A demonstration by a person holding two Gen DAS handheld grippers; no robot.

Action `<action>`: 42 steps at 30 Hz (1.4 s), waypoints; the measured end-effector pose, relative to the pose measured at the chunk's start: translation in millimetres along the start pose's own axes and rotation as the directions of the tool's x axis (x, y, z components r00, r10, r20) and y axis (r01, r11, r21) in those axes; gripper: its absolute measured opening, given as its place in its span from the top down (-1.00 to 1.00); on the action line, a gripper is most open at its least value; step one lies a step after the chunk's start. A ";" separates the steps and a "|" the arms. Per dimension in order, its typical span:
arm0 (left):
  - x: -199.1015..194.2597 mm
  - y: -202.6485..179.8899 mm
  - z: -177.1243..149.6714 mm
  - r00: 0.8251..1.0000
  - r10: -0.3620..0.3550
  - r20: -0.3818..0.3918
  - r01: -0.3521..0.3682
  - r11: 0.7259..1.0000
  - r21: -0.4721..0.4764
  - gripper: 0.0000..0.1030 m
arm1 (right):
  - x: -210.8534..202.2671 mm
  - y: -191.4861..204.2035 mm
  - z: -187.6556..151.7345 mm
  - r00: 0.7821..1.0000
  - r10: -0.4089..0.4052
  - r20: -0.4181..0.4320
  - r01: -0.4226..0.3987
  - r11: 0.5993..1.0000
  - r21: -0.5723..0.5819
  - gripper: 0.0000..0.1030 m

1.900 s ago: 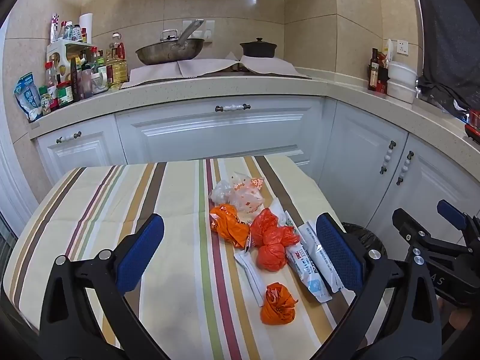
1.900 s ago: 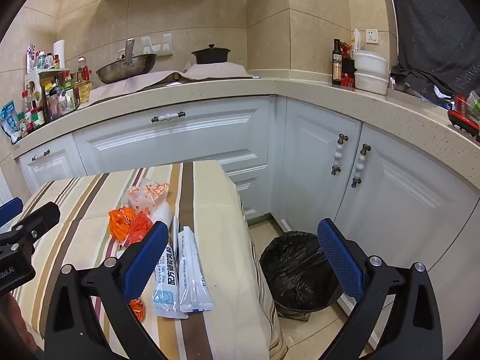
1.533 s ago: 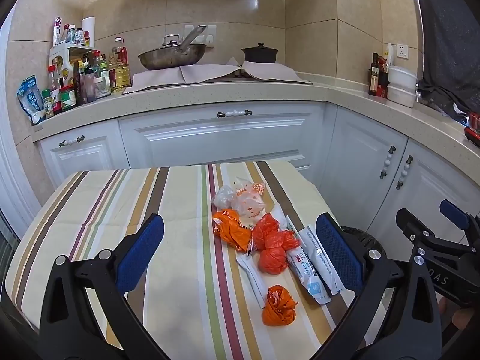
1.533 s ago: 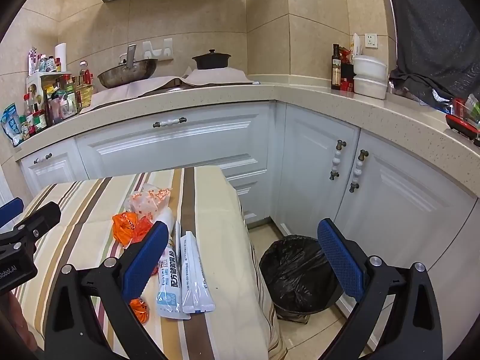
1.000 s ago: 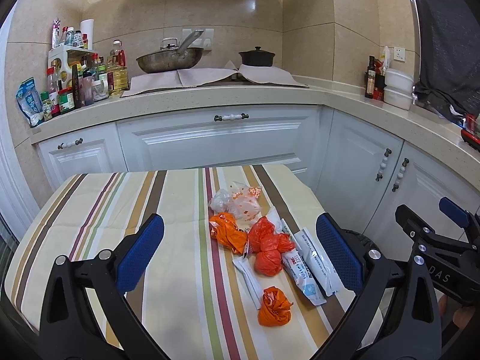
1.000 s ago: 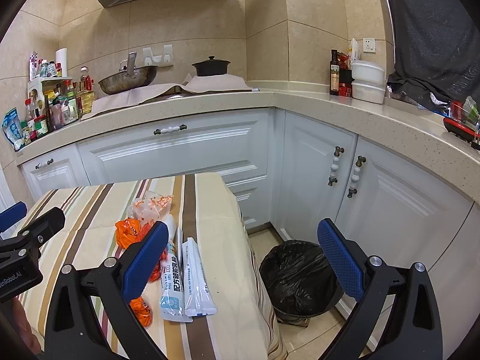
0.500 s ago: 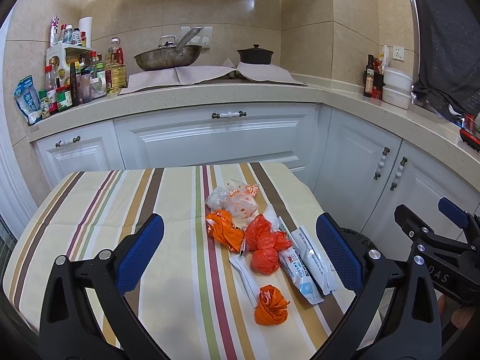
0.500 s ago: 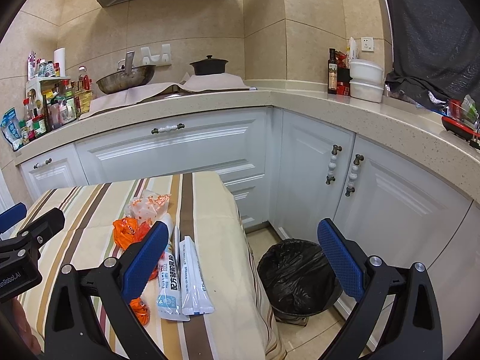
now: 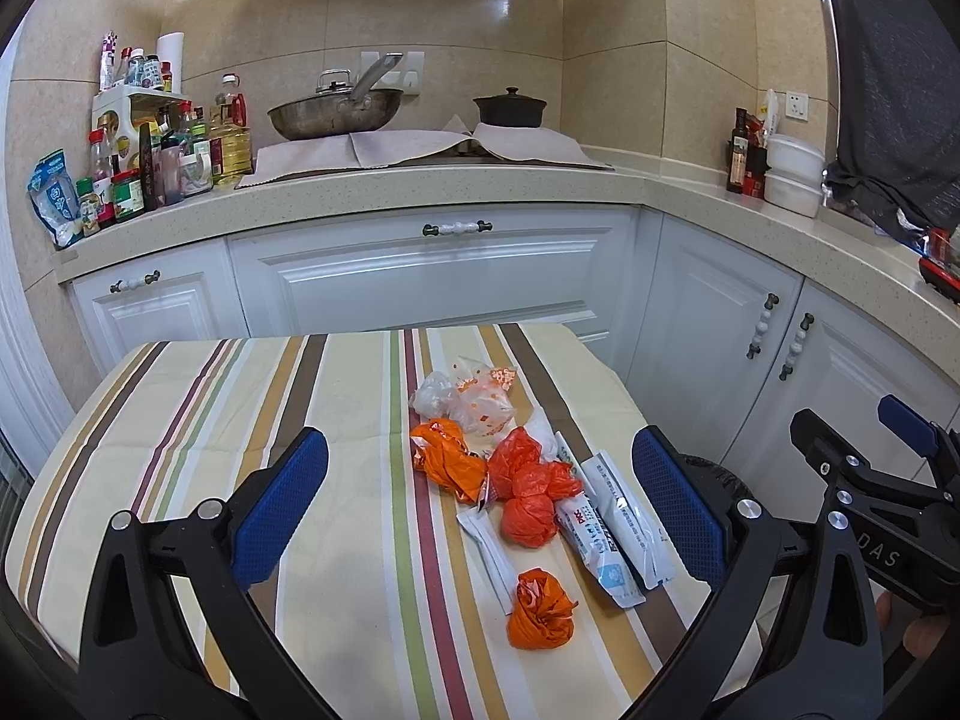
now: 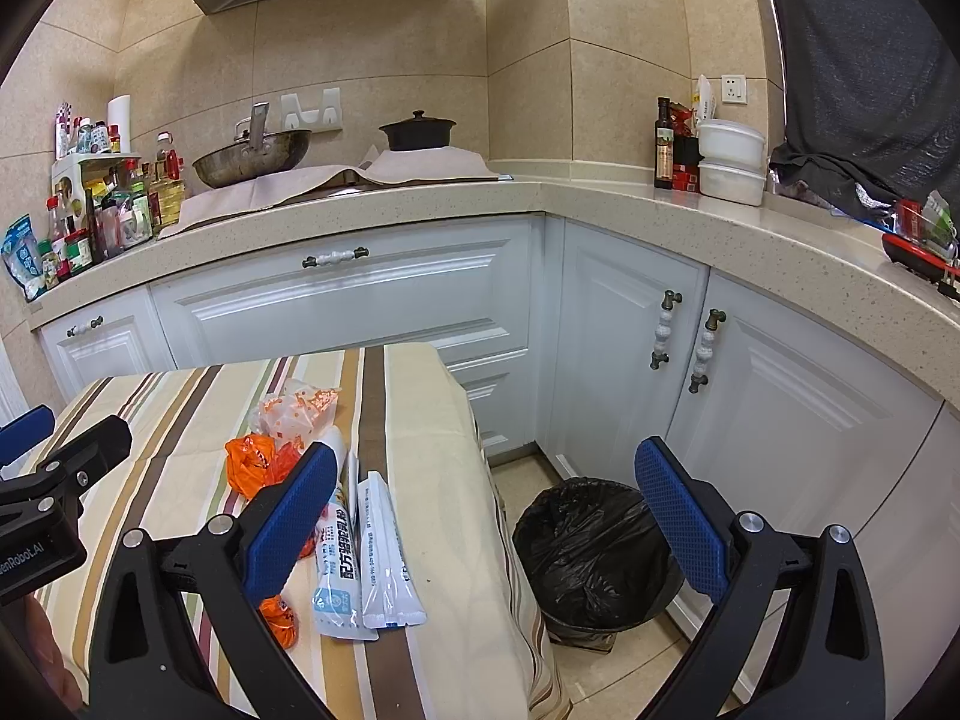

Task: Collect trash

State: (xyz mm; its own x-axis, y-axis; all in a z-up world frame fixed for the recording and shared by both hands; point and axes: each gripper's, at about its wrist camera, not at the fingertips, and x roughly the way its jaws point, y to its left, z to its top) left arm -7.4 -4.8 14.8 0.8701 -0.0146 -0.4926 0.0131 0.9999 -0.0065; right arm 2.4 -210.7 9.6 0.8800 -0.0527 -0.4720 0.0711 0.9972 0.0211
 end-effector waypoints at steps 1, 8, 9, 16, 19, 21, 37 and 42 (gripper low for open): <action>0.6 -0.2 -0.7 1.000 -0.001 -0.001 0.001 1.000 -0.001 -0.92 | -0.1 0.3 0.1 1.000 0.000 -0.001 0.000 1.000 0.000 -0.88; 1.4 -1.4 -2.4 1.000 -0.002 -0.001 0.002 1.000 -0.002 -0.92 | -0.9 -0.4 -0.2 1.000 -0.001 0.001 0.001 1.000 0.002 -0.88; 1.2 -1.1 -1.9 1.000 -0.001 -0.001 0.001 1.000 -0.001 -0.92 | -1.2 -1.2 -0.4 1.000 0.000 0.003 0.000 1.000 0.002 -0.88; 1.2 -4.1 -4.5 1.000 -0.003 0.001 0.003 1.000 -0.003 -0.92 | -3.1 -2.9 -1.0 1.000 -0.004 0.007 0.004 1.000 0.002 -0.88; 1.0 -5.5 -5.4 1.000 -0.004 0.001 0.004 1.000 -0.002 -0.92 | -3.1 -2.6 -0.9 1.000 -0.004 0.008 0.004 1.000 0.002 -0.88; 1.0 -5.7 -5.4 1.000 -0.003 0.001 0.003 1.000 -0.003 -0.92 | -3.1 -3.2 -1.0 1.000 -0.004 0.008 0.004 1.000 0.002 -0.88; 11.7 -4.8 -13.8 0.999 0.008 -0.041 -0.009 1.000 -0.010 -0.92 | 10.7 -3.2 -14.4 1.000 -0.005 -0.017 0.004 1.000 -0.026 -0.88; 35.5 2.2 -33.2 0.991 -0.008 -0.132 0.006 1.000 -0.021 -0.92 | 43.2 -1.5 -39.3 0.993 0.044 -0.113 -0.047 0.999 -0.028 -0.88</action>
State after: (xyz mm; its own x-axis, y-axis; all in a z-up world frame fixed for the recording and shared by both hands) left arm 7.2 -3.1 -31.5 0.7976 -0.0228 -0.6028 0.0078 0.9996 -0.0274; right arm 21.9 -212.4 -45.5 0.8237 -0.0028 -0.5671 0.0165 0.9997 0.0191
